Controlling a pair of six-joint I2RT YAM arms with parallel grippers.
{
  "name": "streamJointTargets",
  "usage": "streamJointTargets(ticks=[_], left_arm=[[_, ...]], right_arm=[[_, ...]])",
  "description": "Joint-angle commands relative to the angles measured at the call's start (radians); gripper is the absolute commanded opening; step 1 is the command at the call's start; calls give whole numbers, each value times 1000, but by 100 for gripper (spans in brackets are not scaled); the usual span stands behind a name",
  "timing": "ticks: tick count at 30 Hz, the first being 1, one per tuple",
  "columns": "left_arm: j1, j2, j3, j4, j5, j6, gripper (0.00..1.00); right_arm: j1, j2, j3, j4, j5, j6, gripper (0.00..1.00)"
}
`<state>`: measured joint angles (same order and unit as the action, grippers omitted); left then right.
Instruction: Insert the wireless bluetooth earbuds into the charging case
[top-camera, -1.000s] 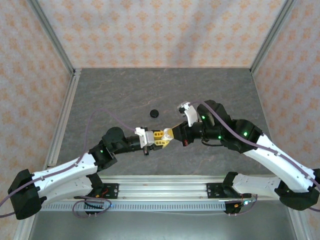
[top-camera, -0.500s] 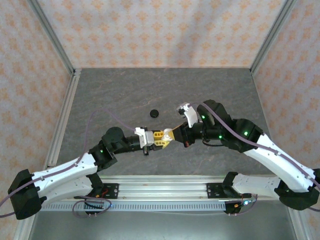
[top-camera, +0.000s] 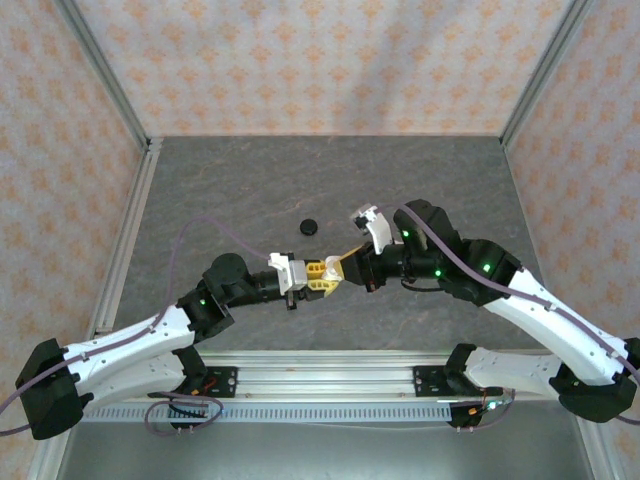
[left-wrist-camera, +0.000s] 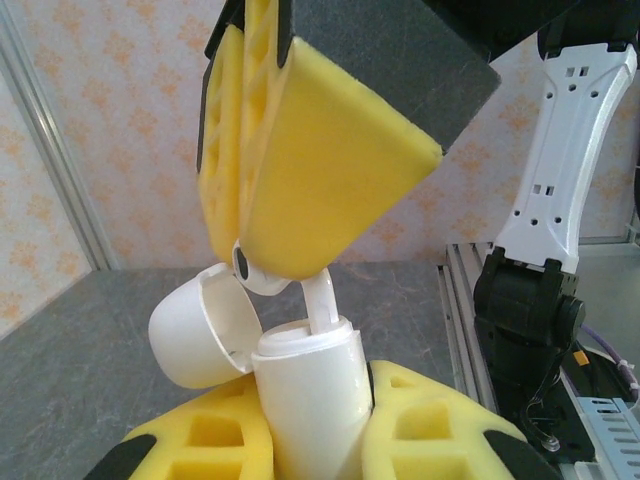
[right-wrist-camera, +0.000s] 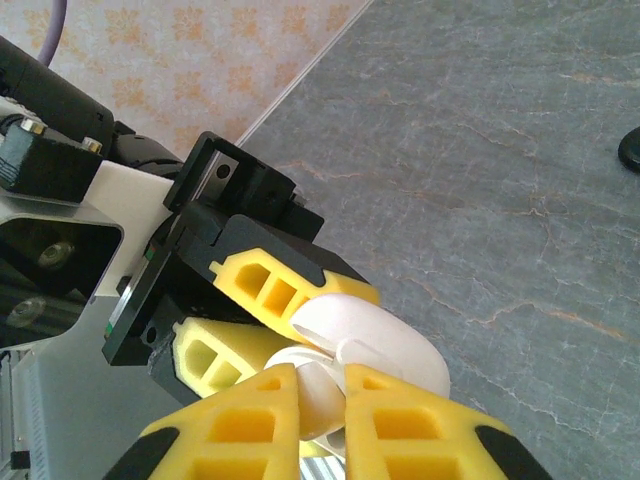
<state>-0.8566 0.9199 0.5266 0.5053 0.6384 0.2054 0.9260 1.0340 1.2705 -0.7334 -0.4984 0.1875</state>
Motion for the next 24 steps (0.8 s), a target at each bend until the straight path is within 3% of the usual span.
streamJointTargets(ticks=[1, 15, 24], left_arm=[[-4, 0, 32, 123, -15, -16, 0], [-3, 6, 33, 112, -16, -14, 0], [-4, 10, 32, 121, -16, -20, 0]], right_arm=[[27, 37, -32, 67, -116, 36, 15], [46, 76, 13, 43, -103, 109, 28], [57, 112, 91, -83, 53, 145, 38]])
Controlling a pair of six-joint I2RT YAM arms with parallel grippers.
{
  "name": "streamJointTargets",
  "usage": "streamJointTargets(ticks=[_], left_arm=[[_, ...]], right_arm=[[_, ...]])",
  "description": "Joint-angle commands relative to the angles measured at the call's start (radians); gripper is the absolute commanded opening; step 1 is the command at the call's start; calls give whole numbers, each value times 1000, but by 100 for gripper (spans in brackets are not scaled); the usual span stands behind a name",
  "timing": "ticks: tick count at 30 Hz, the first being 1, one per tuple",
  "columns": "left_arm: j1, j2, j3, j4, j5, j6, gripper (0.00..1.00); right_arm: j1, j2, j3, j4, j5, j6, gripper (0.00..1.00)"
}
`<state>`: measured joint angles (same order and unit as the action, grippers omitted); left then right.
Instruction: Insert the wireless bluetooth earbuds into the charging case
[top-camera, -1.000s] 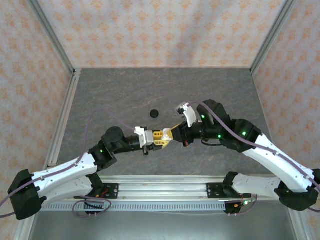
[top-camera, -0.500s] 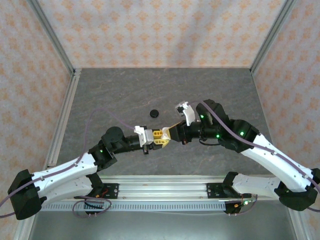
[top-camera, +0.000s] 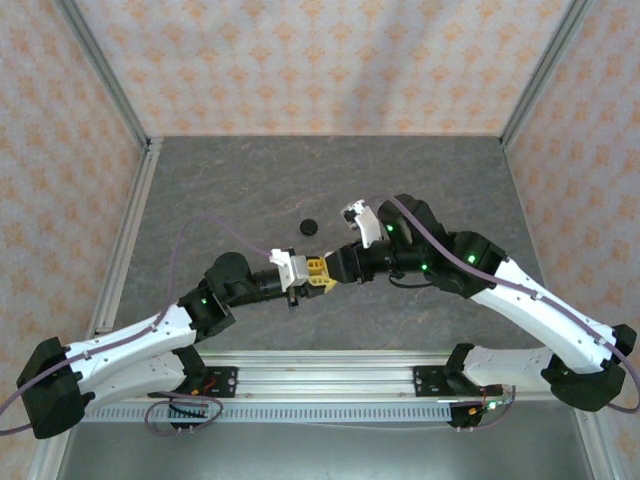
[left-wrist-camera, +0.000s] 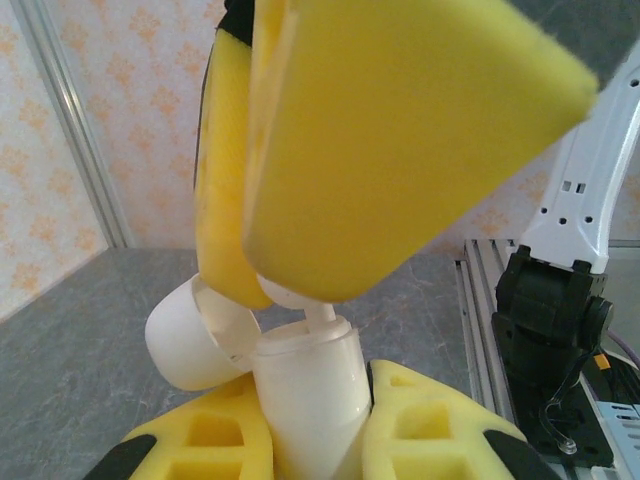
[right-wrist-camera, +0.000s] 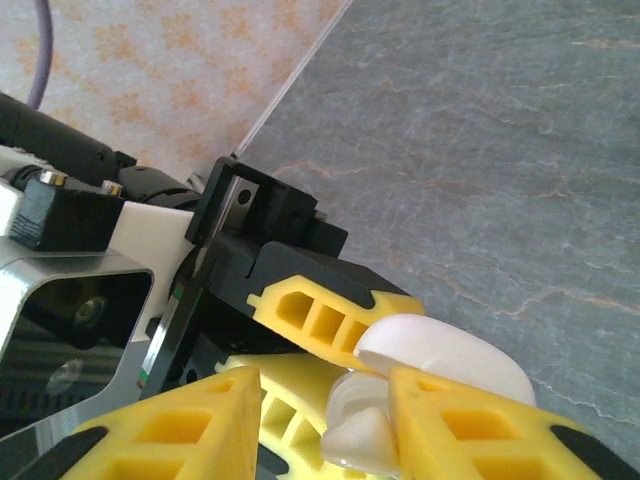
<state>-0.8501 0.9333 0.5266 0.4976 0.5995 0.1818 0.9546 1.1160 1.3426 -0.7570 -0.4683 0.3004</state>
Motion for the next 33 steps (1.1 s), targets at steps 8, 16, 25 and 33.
streamJointTargets(ticks=[8, 16, 25, 33], left_arm=[[-9, -7, 23, 136, 23, -1, 0], [-9, -2, -2, 184, 21, -26, 0], [-10, -22, -31, 241, 4, -62, 0], [-9, -89, -71, 250, -34, -81, 0]], right_arm=[[28, -20, 21, -16, 161, 133, 46], [28, -26, 8, 58, 128, 169, 52], [29, -28, -19, 54, 195, 201, 50], [29, -102, -161, 181, 226, 331, 50]])
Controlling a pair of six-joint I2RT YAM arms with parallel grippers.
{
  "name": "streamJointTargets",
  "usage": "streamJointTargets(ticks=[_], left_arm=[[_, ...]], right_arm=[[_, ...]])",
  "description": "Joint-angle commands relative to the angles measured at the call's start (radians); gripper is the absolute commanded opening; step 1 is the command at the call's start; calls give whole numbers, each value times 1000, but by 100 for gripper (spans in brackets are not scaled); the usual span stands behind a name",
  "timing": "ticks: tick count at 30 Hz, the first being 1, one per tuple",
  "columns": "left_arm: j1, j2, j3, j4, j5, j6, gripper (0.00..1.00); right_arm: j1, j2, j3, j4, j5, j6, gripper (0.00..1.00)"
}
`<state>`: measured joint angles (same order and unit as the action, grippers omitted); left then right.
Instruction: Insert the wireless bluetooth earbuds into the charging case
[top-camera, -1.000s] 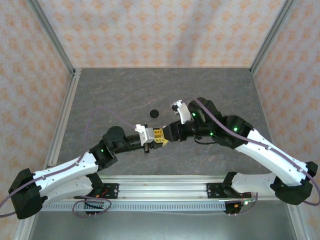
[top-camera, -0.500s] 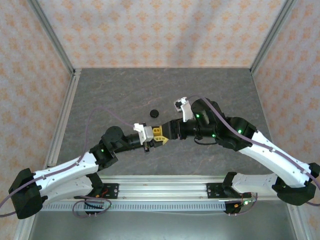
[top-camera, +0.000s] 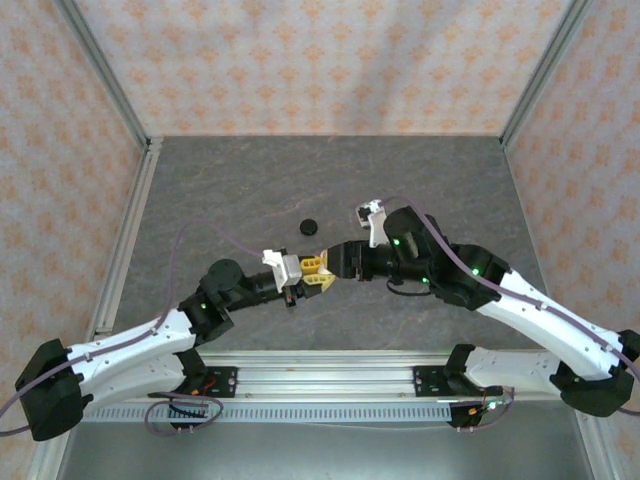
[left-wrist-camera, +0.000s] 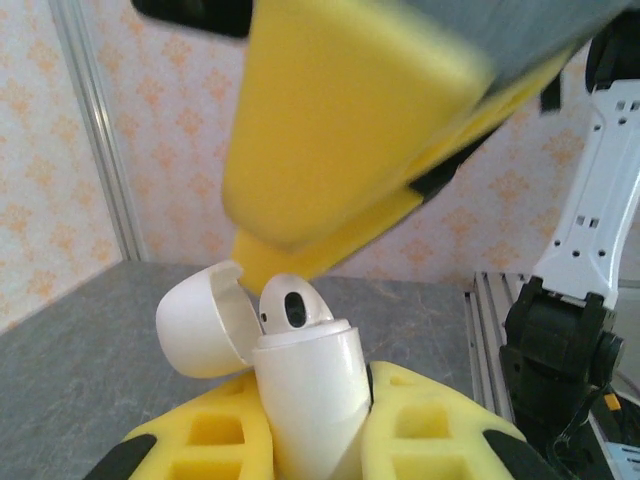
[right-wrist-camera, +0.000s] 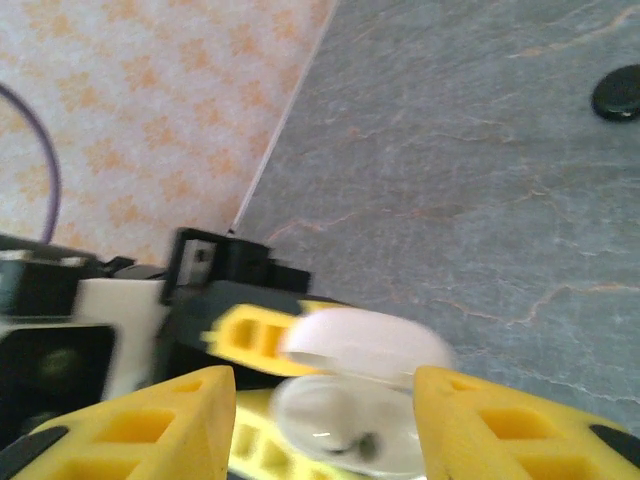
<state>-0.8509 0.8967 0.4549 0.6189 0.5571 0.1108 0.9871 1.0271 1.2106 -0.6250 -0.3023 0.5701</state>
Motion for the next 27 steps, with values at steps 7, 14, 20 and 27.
streamJointTargets(ticks=[7, 14, 20, 27], left_arm=[[-9, -101, -21, 106, -23, -1, 0], [-9, -146, -41, 31, -74, 13, 0], [-10, -137, -41, 16, -75, 25, 0], [-9, -99, -13, -48, -61, 49, 0]], right_arm=[[-4, -50, 8, 20, 95, 54, 53], [-5, -104, 112, -197, 283, 3, 52], [-45, -54, 207, -376, 384, -47, 53], [-312, 122, 190, -485, 281, -216, 53]])
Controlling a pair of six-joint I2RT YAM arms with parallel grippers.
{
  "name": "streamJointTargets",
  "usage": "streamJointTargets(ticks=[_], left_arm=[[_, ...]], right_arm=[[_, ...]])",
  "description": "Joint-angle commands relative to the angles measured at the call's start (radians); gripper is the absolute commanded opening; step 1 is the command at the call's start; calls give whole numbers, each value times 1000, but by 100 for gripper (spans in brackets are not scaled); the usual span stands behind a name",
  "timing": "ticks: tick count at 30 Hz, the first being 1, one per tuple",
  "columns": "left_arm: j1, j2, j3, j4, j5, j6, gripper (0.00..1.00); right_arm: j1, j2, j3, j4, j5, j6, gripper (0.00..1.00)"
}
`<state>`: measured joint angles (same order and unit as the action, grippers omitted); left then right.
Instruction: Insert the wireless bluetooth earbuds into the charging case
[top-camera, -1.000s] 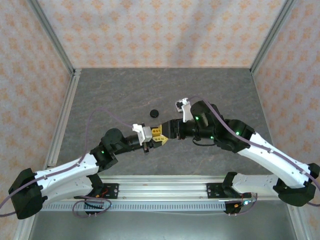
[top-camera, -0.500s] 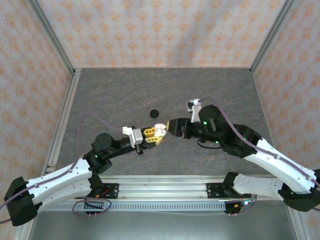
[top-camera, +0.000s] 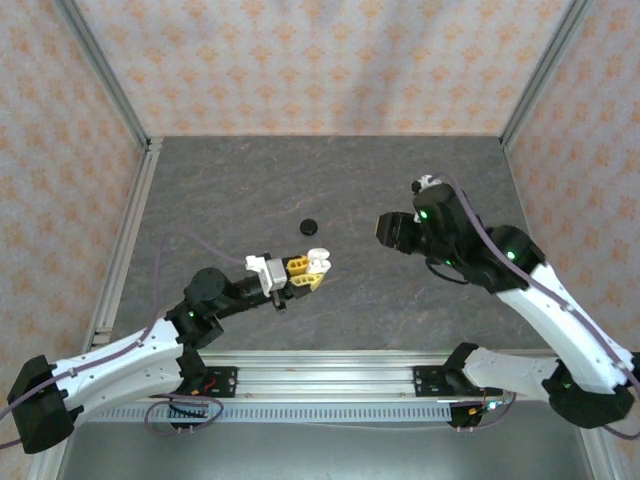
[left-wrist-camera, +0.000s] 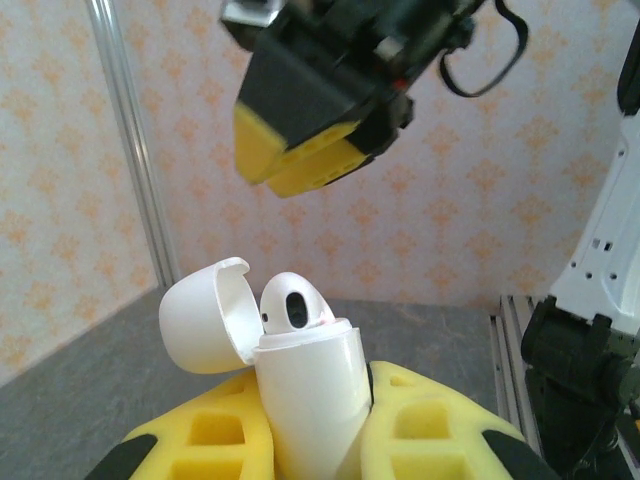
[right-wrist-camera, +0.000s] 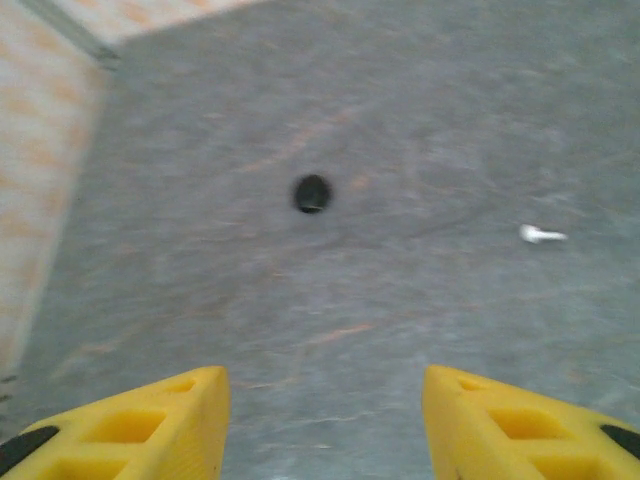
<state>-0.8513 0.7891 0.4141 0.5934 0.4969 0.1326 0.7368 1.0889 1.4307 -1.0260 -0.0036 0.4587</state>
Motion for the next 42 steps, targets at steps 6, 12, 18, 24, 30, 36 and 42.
streamJointTargets(ticks=[6, 12, 18, 24, 30, 36, 42], left_arm=[[9, 102, 8, 62, 17, -7, 0], [19, 239, 40, 145, 63, -18, 0], [35, 332, 78, 180, 101, -16, 0], [52, 355, 78, 184, 106, -14, 0], [60, 331, 64, 167, 105, -13, 0], [65, 310, 48, 182, 102, -27, 0], [64, 266, 41, 146, 95, -16, 0]], right_arm=[[-246, 255, -120, 24, -137, -302, 50], [-337, 481, -105, 105, -214, -482, 47], [-405, 760, 38, 35, -272, -623, 48], [-494, 926, 131, 65, -379, -603, 49], [-574, 960, 76, 135, -560, -578, 54], [-574, 997, 50, 148, -567, -563, 54], [-574, 921, -39, 181, -574, -477, 54]])
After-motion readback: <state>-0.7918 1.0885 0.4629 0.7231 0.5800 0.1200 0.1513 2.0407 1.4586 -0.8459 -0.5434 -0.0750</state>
